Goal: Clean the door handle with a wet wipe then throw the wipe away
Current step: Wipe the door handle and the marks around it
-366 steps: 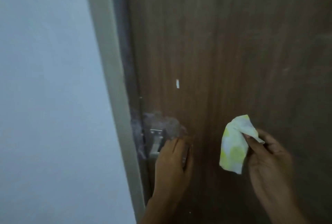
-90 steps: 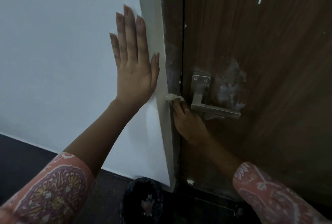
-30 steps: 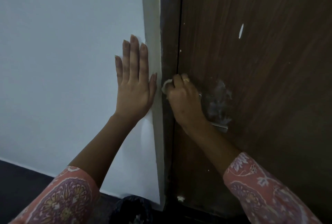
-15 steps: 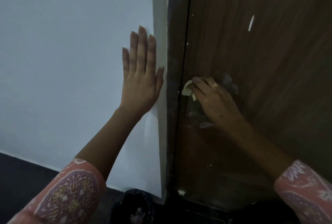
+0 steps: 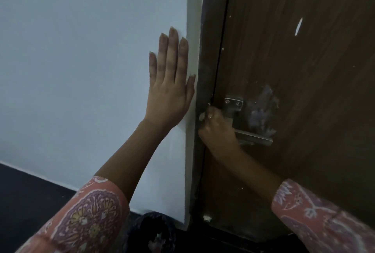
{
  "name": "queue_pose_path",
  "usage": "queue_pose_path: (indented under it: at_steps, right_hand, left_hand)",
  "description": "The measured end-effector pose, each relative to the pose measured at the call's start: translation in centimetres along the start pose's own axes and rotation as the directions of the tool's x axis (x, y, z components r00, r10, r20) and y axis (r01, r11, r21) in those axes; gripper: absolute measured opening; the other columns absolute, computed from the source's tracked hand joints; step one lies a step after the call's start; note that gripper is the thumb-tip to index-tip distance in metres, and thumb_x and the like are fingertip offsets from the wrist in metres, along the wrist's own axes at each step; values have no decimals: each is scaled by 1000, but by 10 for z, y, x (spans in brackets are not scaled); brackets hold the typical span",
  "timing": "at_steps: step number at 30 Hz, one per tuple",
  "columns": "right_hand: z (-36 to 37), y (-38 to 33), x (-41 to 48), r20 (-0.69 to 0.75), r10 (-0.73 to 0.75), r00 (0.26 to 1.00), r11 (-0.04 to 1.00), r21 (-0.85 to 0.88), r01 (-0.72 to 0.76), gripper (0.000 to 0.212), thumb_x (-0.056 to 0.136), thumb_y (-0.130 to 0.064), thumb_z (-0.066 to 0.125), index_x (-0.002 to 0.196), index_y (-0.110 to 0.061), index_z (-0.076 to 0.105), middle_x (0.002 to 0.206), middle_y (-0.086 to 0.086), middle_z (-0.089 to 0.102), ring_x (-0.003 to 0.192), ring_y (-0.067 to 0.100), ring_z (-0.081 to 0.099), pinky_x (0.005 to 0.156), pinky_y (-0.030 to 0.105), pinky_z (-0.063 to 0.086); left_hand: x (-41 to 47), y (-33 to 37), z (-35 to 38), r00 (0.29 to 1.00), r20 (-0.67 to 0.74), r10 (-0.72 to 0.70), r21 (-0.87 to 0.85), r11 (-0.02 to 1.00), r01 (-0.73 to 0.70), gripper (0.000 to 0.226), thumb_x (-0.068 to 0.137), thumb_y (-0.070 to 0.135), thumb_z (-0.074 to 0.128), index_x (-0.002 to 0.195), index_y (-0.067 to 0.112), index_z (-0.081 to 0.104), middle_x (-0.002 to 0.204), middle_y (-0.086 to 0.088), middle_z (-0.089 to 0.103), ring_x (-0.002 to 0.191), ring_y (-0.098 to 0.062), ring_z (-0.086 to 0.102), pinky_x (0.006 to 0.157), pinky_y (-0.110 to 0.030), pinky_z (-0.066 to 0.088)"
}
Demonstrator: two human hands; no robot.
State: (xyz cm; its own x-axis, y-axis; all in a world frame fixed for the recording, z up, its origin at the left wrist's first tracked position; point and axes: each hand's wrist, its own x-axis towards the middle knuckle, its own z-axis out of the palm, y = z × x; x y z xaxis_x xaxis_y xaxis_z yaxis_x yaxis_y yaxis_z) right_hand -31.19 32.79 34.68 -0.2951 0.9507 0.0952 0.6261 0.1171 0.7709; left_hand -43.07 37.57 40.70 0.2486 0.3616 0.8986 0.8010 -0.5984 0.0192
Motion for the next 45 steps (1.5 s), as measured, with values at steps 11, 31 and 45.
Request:
queue_pose_path:
  at_steps: [11,31,45]
  right_hand:
    - [42,-30,-20,-11,-150,989,976,-164,146,9,73,-25,64,71,-18,68,76,-7,70,83,9,62,80,20,44]
    - [142,-20,-64,-522,258,813,858,511,55,32,80,-4,42,93,7,69,102,18,66,96,28,46,57,32,57]
    - [158,-58,-77,-36,315,948,673,713,-196,52,89,-18,39,140,-8,34,137,8,52,122,22,50,112,33,16]
  left_hand:
    - [2,-1,2,1000,-6,16,17,1000,-16,72,96,21,41,137,19,-18,151,-10,-14,134,-12,-27,113,-37,-11]
    - [3,5,2,998,-56,-20,-44,999,18,57,95,17,43,137,-1,9,142,-37,17,138,-19,-19,113,-42,-7]
    - [6,8,-1,999,-44,-6,-29,1000,5,58,93,14,47,135,-4,11,139,-42,19,132,-45,6,113,-41,-6]
